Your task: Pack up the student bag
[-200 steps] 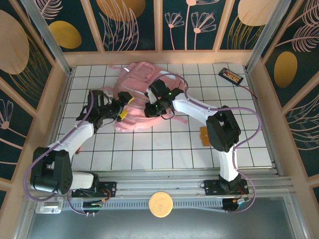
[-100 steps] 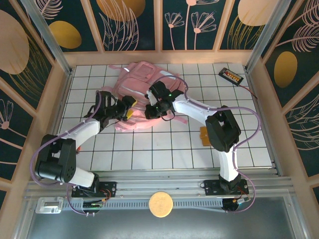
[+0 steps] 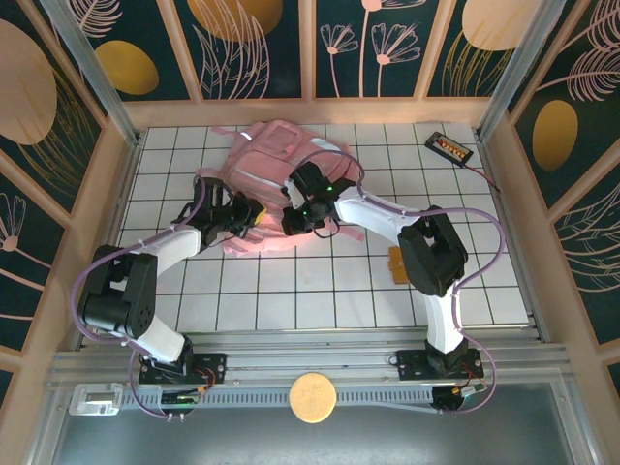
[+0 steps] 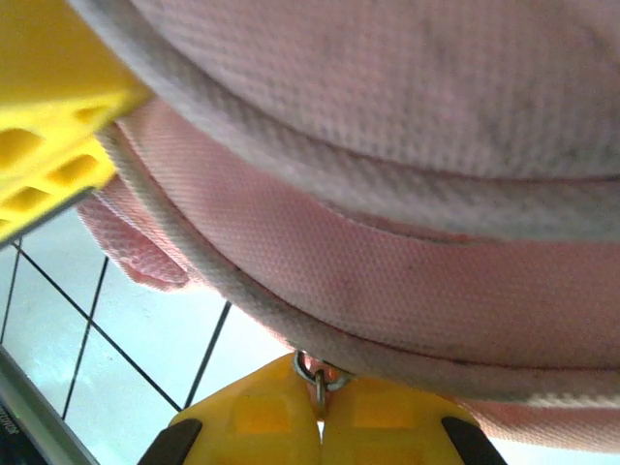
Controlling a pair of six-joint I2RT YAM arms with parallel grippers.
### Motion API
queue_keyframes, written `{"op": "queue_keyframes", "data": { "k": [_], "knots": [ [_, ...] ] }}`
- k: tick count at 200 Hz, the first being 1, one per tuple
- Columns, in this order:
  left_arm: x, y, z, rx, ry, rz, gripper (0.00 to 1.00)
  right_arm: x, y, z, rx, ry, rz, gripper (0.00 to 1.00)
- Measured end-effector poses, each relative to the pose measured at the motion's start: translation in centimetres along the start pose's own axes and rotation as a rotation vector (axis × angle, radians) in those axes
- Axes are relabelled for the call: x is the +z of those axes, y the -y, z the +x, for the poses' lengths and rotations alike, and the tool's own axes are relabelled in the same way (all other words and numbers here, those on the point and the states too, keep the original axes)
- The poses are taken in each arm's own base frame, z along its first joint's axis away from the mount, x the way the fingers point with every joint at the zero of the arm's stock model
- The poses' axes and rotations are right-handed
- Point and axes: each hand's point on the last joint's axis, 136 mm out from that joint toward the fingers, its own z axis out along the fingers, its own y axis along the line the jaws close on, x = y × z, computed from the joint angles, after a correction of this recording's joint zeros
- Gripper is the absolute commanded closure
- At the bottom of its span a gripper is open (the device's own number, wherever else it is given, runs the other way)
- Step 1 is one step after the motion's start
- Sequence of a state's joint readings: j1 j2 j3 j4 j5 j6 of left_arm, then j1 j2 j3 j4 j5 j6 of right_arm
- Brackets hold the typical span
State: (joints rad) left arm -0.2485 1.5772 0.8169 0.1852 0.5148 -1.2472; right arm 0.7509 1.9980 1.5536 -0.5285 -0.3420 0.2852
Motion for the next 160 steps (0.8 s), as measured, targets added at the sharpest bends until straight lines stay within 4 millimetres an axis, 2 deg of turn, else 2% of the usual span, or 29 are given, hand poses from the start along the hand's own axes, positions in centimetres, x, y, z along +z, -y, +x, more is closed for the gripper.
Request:
{"op": "queue_keyframes", "data": {
  "k": [29,65,87,111,146,160],
  "knots": [
    [-0.1,0.2,0.0,0.029,-0.007,-0.017,1.0,-1.0,1.8,-0.1,0.007,0.012,0.032,1.0],
    [-0.2,0.2,0.2,0.06,-0.018,-0.019,1.0,-3.9,7.3,-1.5,0.054,0.063,0.112,1.0],
    [-0.3,0.6,0.6,0.084,-0.038,-0.009,1.0,-4.8,9.3,-2.2,0.05,0.081,0.124,1.0],
    [-0.5,0.8,0.7,0.108,-0.046,-0.013,1.0,-5.1,11.1,-3.2,0.047,0.084,0.137,1.0],
    [-0.9,0.8,0.3,0.133,-0.044,-0.031,1.0,-4.9,16.0,-5.4,0.085,0.097,0.187,1.0],
    [-0.9,1.0,0.3,0.147,-0.045,-0.026,1.0,-4.5,16.4,-5.6,0.085,0.081,0.175,1.0]
  ]
}}
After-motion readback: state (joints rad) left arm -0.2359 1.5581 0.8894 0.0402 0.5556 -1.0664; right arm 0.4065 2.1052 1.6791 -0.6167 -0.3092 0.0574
